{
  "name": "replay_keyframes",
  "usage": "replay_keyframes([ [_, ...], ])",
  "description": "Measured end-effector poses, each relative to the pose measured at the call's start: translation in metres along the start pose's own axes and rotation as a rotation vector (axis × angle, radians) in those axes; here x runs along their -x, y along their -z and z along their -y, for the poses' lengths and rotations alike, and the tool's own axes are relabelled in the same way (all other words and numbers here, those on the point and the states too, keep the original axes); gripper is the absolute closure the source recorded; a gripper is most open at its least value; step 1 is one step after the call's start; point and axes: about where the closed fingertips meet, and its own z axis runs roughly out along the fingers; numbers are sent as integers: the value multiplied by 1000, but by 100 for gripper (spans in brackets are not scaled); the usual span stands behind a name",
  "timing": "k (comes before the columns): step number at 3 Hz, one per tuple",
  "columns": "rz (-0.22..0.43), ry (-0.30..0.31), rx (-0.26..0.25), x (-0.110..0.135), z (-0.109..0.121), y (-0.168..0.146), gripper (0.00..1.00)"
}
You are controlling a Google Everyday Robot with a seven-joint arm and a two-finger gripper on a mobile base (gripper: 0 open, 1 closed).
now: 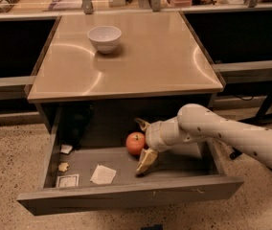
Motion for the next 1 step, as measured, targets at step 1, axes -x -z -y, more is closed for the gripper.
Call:
replay_keyframes([
  [1,0,0,0,0,0,0,0],
])
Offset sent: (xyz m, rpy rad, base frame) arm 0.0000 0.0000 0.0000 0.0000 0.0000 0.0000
